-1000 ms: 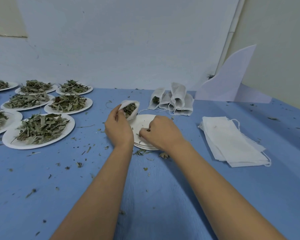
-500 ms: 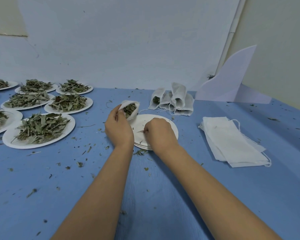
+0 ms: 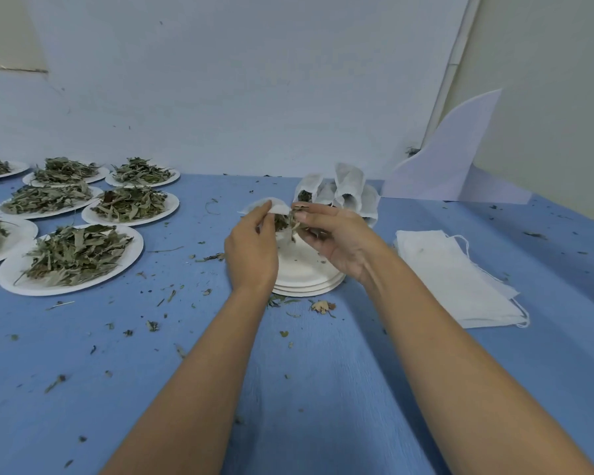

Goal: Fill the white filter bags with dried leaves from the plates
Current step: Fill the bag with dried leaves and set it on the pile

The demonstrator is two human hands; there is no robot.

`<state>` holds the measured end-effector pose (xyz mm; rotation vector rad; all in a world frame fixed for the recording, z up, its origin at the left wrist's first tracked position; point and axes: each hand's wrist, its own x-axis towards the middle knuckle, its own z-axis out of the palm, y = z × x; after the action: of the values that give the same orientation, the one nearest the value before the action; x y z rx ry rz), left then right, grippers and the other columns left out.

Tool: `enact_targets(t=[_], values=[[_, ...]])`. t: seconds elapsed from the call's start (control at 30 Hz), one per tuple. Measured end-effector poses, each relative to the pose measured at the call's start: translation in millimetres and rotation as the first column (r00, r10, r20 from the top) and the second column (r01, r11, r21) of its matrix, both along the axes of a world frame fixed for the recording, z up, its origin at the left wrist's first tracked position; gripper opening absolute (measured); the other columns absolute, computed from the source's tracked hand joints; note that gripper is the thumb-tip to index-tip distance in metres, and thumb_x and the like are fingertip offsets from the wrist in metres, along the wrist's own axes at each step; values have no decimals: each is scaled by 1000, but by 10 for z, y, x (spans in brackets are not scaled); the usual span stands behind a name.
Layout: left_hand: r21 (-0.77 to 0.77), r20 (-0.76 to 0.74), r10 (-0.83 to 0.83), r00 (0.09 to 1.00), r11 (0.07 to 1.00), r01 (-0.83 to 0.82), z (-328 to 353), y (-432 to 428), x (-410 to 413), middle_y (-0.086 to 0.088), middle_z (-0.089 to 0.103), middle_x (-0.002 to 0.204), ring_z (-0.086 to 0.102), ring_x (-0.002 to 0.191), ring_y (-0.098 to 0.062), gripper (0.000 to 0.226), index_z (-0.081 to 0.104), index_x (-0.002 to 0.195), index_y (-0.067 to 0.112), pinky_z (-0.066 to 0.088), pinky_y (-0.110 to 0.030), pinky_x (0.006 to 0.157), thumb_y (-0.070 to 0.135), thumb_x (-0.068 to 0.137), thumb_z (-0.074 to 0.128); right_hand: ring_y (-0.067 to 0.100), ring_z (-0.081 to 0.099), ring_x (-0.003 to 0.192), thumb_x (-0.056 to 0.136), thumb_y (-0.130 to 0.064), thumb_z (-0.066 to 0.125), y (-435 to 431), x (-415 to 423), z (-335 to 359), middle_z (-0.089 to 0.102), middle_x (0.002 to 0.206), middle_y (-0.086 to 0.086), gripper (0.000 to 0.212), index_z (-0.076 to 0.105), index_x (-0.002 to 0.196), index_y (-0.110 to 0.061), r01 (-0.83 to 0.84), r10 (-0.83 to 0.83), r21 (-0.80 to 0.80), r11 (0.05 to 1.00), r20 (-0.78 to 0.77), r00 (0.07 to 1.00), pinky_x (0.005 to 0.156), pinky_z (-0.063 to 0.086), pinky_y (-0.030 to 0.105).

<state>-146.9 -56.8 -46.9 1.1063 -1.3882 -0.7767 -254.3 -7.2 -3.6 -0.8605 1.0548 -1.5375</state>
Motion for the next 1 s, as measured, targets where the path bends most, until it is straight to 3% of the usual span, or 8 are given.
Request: enact_targets(t=[0.07,0.13,0.23,0.3,0.4,0.63,0.87,1.0], values=[[-109,97,-6,995,994,16,11,44,-12,3,63,119,58,104,-12,29,64,122,23,36,-10,79,23,97,49,4,67,63,86,9,58,-9,30,-34,70,67,-1,14,67,86,-2,-25,25,-10,1000,-22,999,63,54,15],[-188,155,35,987,982,-6,34,63,-15,4,56,109,53,89,-3,28,66,120,21,32,-4,72,22,97,50,5,68,66,85,10,59,-10,34,-64,71,68,-1,15,67,85,-2,-20,18,-30,999,-66,998,65,54,15],[-118,77,-5,997,993,14,96,50,-13,6,54,99,50,77,7,25,70,112,19,29,5,67,20,94,53,8,68,72,84,10,61,-21,22,-105,71,74,2,16,69,84,-4,67,-80,-73,995,-208,975,74,56,19],[-73,31,-83,996,994,85,110,51,-21,3,63,102,54,80,7,22,72,107,15,33,5,68,18,92,56,9,67,77,84,6,64,-23,27,-133,70,78,0,18,72,82,-10,166,-194,-105,981,-399,896,80,56,22],[-23,-83,-224,971,975,223,121,104,-28,3,69,96,61,80,2,16,73,98,16,42,0,66,13,89,60,6,67,75,81,-6,70,-44,30,-167,69,70,-11,20,73,74,-24,335,-348,-148,930,-640,685,69,53,20],[-11,-62,-458,887,889,459,123,168,-111,5,69,79,64,76,-6,20,68,85,24,51,-15,73,5,82,67,20,70,81,75,-6,66,-65,8,-172,73,74,4,31,71,58,-30,565,-513,-33,825,-463,722,82,57,38],[-48,98,-438,894,895,444,114,204,-145,10,54,70,49,53,7,31,50,86,25,39,-7,52,3,74,68,27,69,91,81,-2,57,-103,74,-164,73,87,10,23,76,83,-15,458,-404,55,887,-390,828,85,55,40],[-59,104,-357,928,930,364,93,137,-110,7,53,67,46,50,6,25,50,87,16,36,-7,48,2,77,68,21,57,75,81,-2,52,-107,163,-122,64,74,7,19,65,69,-11,372,-323,80,925,-353,878,72,47,36]])
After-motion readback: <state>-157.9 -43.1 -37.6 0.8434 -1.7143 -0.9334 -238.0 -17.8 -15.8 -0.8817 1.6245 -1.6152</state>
